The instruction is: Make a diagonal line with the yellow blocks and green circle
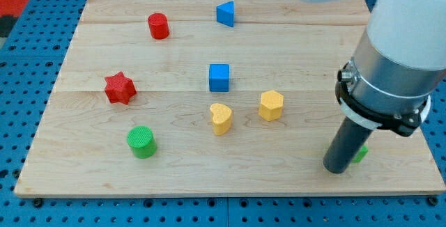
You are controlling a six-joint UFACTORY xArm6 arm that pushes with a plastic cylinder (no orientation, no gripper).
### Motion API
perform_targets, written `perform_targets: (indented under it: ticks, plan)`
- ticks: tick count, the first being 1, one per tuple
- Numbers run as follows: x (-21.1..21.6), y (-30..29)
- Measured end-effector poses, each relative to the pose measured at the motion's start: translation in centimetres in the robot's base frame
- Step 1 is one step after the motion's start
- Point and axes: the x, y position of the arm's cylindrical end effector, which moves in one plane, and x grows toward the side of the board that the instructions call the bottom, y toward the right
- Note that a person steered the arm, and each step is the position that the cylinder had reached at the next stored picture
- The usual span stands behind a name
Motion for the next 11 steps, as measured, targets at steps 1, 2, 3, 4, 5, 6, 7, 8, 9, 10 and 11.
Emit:
perform_targets:
  ticks: [1,2,3,4,5,6,7,8,9,10,11]
  plan:
    - [2.5,-6.8]
    - [-0.2,-16.0]
    - [-7.3,-18.0]
    - [-8.1,-22.6]
    - [-11.5,-20.0]
    - [-13.1,-14.7]
    - [-10.7,-8.7]
    - [-8.5,-6.7]
    - [-6.8,-5.2]
    - [-7.2,-8.7]
    - [-10.4,-11.6]
